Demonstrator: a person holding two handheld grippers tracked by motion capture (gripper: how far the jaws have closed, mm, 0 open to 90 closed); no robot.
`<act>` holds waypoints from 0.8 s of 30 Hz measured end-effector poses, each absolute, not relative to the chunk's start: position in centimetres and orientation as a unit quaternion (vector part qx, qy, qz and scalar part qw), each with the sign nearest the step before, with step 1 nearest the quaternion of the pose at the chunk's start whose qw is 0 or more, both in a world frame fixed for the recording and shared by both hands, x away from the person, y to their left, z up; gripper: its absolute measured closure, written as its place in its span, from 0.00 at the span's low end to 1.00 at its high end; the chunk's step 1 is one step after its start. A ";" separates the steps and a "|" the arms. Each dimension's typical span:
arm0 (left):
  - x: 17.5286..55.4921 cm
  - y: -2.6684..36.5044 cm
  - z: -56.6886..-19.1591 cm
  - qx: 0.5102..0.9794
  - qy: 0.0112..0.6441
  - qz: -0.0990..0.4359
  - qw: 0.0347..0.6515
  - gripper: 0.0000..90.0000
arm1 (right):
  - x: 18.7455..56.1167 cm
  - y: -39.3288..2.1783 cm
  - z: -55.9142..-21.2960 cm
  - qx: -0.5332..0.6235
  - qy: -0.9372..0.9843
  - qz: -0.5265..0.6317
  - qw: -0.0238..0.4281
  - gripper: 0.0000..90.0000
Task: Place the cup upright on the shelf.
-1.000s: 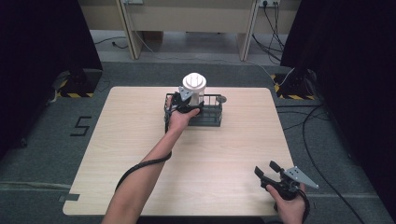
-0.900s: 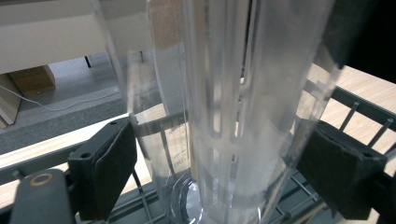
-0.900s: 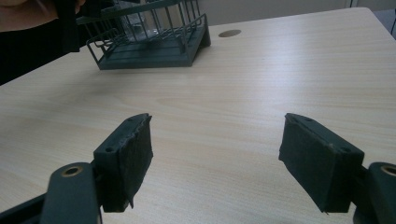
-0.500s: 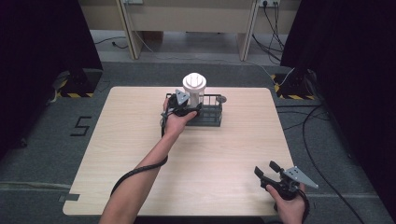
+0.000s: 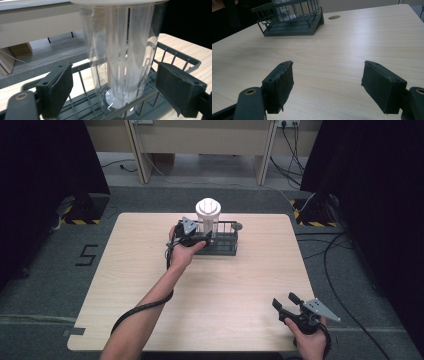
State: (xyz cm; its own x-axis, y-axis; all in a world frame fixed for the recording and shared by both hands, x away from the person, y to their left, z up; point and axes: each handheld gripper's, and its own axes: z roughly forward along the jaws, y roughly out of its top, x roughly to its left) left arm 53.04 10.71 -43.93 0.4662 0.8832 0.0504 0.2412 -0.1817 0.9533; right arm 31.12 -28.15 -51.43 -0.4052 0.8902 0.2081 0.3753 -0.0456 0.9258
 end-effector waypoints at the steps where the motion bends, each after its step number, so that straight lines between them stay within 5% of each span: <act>1: 52.9 10.9 -43.9 0.698 0.403 0.323 0.496 0.16 | 31.1 -28.1 -51.4 0.489 0.647 0.533 0.240 0.28; 24: 49.5 13.8 -43.9 0.703 0.395 0.318 0.498 0.16 | 31.0 -28.0 -51.4 0.482 0.653 0.530 0.247 0.24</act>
